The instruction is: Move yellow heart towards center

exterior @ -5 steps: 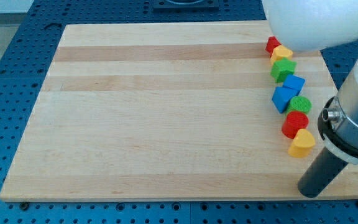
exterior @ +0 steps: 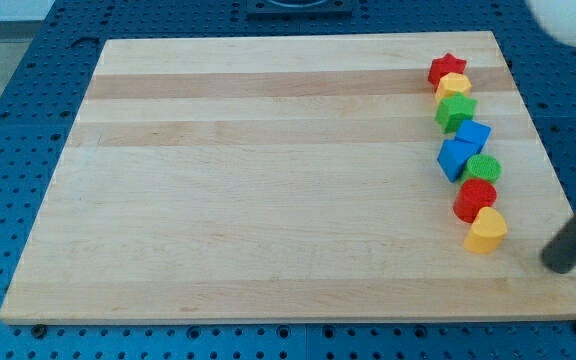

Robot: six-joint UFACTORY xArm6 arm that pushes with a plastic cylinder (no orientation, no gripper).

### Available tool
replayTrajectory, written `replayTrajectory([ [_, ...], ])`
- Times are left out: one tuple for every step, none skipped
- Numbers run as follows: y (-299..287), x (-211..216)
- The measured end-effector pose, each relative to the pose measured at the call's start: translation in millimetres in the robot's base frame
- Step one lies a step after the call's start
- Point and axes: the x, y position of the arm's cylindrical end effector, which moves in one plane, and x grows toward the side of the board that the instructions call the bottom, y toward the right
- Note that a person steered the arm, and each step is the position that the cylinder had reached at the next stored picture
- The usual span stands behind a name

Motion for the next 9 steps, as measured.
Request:
replayTrajectory([
  [-52.2,-9.1],
  [-77.0,-11.5],
  [-49.3,-3.7],
  [-26.5,-18.5],
  [-65.3,-34.6],
  [-145.6,-42.8],
  [-220.4,-63.1],
  [-246.5,-93.2],
  [-239.9,-74.2],
])
